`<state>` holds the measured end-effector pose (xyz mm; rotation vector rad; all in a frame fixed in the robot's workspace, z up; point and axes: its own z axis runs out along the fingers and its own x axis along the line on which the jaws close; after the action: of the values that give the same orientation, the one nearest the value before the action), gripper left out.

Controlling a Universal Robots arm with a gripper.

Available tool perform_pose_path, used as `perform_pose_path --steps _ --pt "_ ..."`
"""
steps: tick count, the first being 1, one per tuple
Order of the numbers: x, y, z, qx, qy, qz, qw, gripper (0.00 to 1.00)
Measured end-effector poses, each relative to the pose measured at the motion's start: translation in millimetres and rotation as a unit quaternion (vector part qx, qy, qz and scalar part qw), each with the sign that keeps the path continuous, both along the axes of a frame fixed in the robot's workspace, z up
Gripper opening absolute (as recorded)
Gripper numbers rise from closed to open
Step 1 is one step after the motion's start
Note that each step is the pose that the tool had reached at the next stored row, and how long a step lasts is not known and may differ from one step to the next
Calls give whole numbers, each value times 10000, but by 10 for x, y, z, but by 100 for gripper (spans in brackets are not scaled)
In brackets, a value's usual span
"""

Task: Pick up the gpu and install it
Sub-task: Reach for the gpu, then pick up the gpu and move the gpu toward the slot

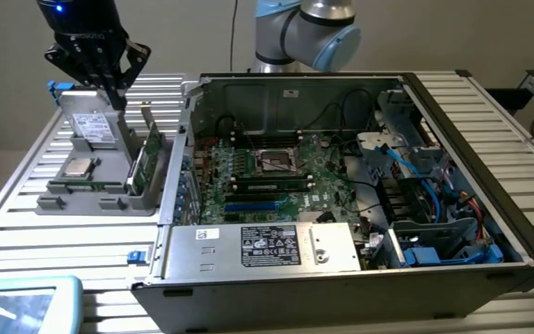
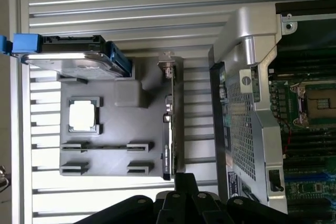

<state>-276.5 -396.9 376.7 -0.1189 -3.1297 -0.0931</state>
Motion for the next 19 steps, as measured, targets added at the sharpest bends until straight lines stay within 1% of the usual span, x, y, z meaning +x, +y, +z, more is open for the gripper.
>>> perform_pose_path --steps 2,7,8,9,17,18,19 --pt "-9 29 -2 0 0 0 10000 11" --pt "-14 165 -3 0 0 0 10000 11" --pt "-14 186 -4 1 0 0 10000 11" --pt "-14 193 -3 0 1 0 10000 11" --pt "-14 193 -3 0 0 0 10000 11" --pt "-14 193 -3 0 0 0 10000 12" --pt "-14 193 -3 0 0 0 10000 18"
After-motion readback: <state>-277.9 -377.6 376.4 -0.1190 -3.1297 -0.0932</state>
